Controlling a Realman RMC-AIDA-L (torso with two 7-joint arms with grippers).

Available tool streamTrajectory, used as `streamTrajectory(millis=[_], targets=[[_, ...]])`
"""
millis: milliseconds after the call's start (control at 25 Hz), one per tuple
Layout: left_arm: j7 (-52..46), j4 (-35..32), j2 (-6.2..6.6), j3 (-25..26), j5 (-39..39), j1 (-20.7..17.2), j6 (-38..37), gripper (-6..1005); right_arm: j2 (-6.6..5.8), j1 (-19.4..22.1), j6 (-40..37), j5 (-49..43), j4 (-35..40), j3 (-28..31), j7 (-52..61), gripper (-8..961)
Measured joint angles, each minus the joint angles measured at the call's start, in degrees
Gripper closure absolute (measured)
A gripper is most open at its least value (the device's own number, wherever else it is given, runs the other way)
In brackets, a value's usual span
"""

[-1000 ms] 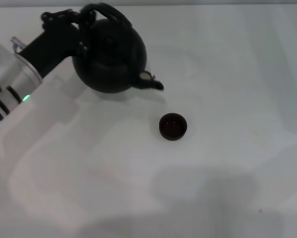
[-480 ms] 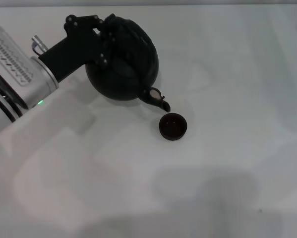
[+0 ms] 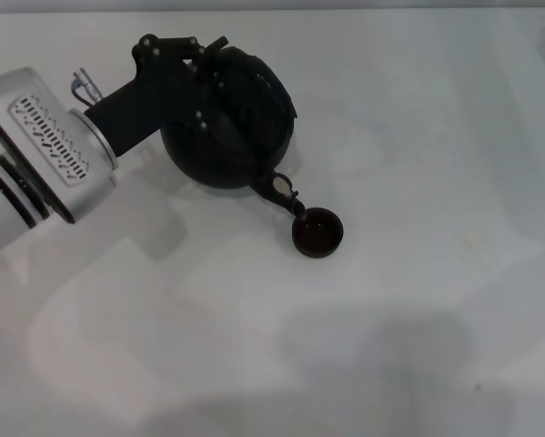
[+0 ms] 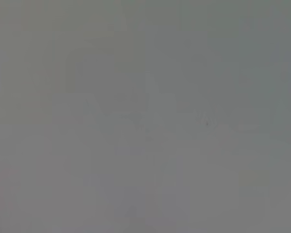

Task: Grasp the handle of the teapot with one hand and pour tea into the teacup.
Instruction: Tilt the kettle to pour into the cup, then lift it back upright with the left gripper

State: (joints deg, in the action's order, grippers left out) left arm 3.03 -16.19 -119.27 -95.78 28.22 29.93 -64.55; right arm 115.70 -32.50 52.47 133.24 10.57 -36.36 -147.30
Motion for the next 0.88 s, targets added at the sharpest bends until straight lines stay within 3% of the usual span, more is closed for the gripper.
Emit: streamTrajectory(millis=[880], targets=[[6.3,-0.7,-0.09,-1.6,-0.1,0.6,0.0,913,0.14,-0.1,0.0,1.5,-0.2,0.1,0.0,114]])
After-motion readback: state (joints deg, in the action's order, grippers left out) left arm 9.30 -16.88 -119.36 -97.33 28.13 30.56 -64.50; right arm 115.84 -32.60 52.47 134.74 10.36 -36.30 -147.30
